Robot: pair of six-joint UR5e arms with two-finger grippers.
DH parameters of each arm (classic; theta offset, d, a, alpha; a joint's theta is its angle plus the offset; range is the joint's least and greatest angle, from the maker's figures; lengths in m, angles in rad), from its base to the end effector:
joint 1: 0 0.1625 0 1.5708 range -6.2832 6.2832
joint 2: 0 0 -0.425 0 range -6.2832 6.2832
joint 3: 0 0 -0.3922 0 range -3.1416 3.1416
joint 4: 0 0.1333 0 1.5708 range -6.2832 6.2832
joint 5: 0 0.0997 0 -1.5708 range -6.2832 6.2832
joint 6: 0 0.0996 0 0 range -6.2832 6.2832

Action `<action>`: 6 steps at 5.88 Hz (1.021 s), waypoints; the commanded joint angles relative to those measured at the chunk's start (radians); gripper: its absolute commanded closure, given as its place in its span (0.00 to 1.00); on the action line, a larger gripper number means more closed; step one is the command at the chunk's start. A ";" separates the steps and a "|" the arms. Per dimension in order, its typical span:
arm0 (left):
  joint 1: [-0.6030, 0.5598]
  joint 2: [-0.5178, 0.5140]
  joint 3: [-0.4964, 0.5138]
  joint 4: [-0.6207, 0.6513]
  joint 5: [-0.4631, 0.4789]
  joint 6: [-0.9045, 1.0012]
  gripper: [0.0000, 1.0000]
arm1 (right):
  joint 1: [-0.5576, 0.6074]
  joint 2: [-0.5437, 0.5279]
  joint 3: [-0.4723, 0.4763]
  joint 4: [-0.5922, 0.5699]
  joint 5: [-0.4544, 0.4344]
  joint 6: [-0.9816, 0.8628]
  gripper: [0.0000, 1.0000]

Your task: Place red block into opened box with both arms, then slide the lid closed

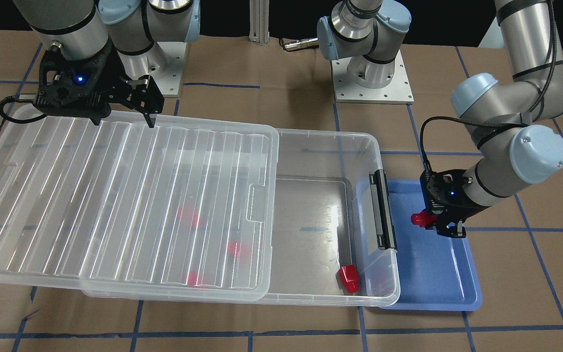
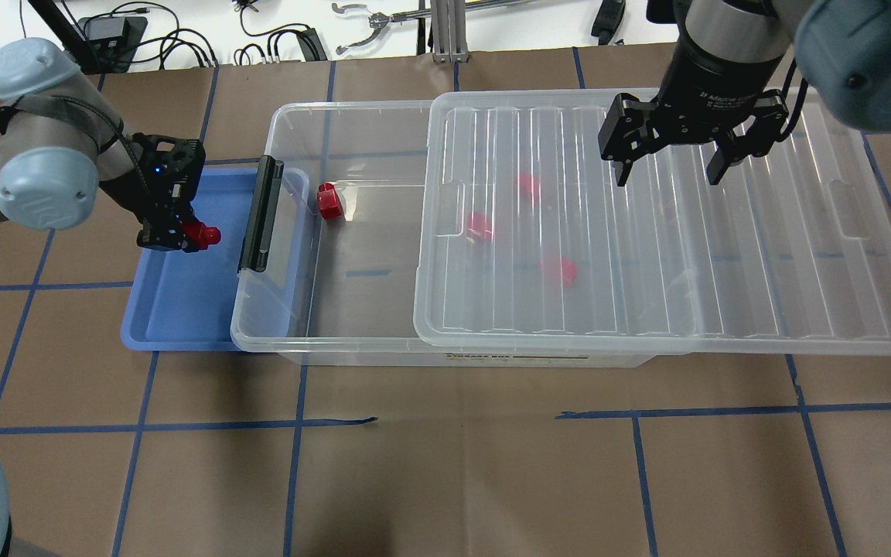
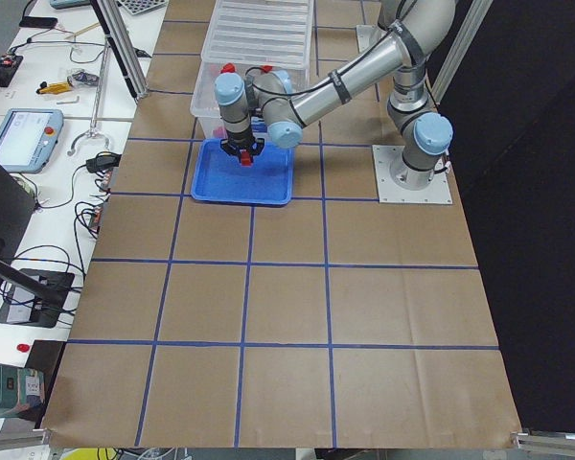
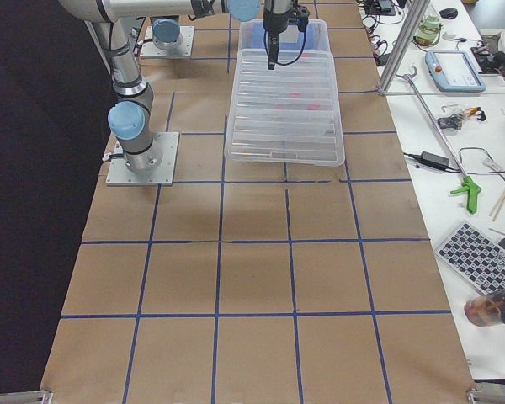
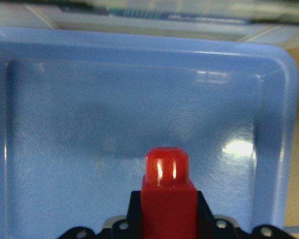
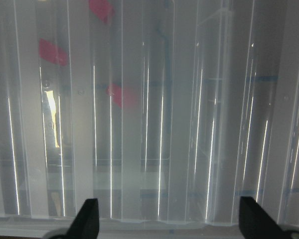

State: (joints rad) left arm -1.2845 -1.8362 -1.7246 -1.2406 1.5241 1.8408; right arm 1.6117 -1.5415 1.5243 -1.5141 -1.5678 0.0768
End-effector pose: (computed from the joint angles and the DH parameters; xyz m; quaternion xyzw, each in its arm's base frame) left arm 0.0259 -0.5763 0.3050 -0.6997 -0.7127 -0.0012 0.0502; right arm 0.1539 -0.4944 0.4906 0.0180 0.9996 0.0198 0.0003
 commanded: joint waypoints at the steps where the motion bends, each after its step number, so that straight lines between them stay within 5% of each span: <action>1: -0.010 0.179 0.043 -0.195 -0.005 -0.066 1.00 | 0.001 0.000 0.002 0.000 0.000 0.000 0.00; 3: -0.091 0.242 0.043 -0.240 -0.015 -0.189 1.00 | 0.001 0.000 0.002 0.002 0.000 0.000 0.00; 6: -0.306 0.158 0.042 -0.111 -0.056 -0.444 1.00 | 0.001 -0.002 0.002 0.002 0.000 0.000 0.00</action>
State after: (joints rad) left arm -1.5311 -1.6395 -1.6823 -1.4023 1.4911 1.4572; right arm 1.6122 -1.5430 1.5263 -1.5125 -1.5678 0.0767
